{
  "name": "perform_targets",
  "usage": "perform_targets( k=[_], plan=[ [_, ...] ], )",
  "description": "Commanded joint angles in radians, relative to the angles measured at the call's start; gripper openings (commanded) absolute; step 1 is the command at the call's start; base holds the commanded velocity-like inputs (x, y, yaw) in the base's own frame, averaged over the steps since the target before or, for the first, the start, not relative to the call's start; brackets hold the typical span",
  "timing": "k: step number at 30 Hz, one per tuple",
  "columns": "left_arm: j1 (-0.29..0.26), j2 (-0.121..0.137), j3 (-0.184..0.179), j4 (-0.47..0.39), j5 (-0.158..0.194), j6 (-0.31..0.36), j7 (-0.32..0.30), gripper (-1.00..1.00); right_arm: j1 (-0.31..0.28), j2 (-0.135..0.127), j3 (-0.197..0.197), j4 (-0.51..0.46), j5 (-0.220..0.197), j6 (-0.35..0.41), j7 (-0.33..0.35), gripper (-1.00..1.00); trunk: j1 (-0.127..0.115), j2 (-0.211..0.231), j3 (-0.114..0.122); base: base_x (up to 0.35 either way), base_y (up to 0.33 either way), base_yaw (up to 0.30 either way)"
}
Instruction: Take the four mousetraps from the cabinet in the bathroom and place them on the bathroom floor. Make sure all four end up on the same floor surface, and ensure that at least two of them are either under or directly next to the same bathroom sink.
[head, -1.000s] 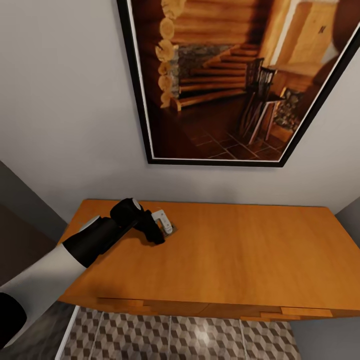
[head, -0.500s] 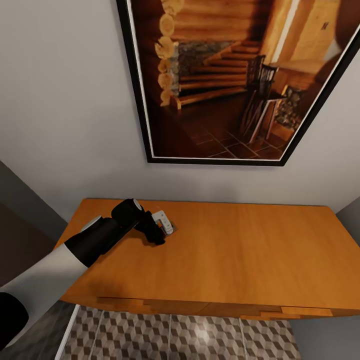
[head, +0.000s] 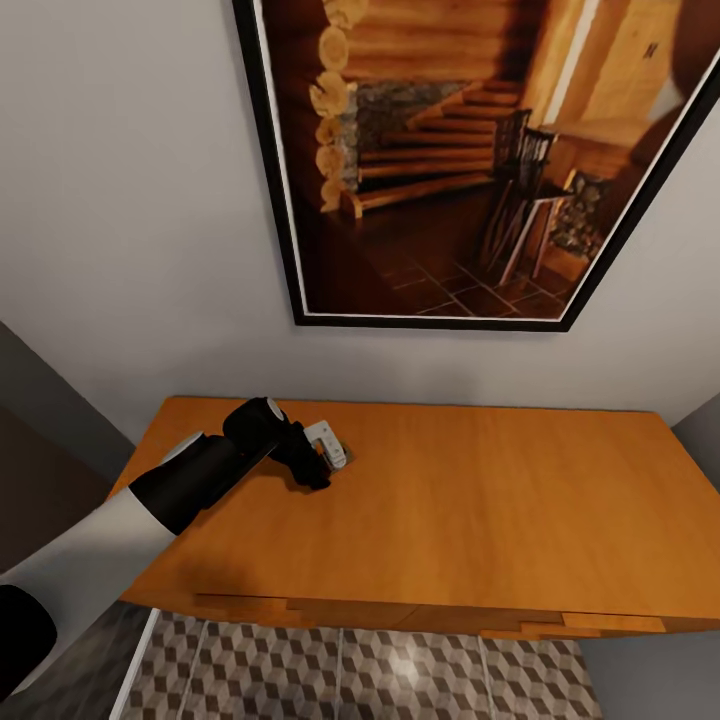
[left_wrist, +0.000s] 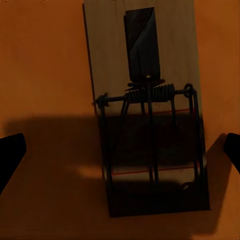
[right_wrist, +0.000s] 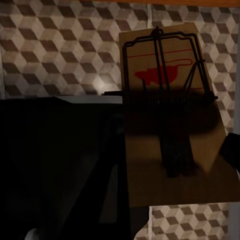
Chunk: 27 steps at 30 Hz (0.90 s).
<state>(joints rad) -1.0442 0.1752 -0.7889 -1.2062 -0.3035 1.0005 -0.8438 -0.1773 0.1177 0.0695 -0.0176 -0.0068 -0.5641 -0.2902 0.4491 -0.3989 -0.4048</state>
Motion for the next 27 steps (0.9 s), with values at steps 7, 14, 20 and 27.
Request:
perform_targets(
  k=[7, 14, 20, 27],
  plan=[
    [0.000, -0.001, -0.001, 0.067, -0.009, 0.001, -0.011, 1.00, -0.001, 0.000, 0.007, 0.001, -0.001, -0.001, -0.007, -1.00, 0.001, -0.001, -0.002, 0.000, 0.000, 0.000],
    [0.000, -0.001, -0.001, 0.070, -0.009, 0.001, -0.011, 1.00, -0.001, 0.000, 0.007, 0.001, -0.001, -0.001, -0.007, -1.00, 0.001, -0.001, -0.002, 0.000, 0.000, 0.000],
    [0.000, 0.000, -0.001, 0.071, -0.011, 0.001, -0.011, -1.00, -0.001, 0.000, 0.007, 0.001, -0.001, -0.001, -0.007, -1.00, 0.001, -0.001, -0.002, 0.000, 0.000, 0.000],
    [0.000, -0.001, -0.001, 0.072, -0.010, 0.001, -0.011, -1.00, -0.001, 0.000, 0.007, 0.001, -0.001, -0.001, -0.007, -1.00, 0.001, -0.001, -0.002, 0.000, 0.000, 0.000]
  ],
)
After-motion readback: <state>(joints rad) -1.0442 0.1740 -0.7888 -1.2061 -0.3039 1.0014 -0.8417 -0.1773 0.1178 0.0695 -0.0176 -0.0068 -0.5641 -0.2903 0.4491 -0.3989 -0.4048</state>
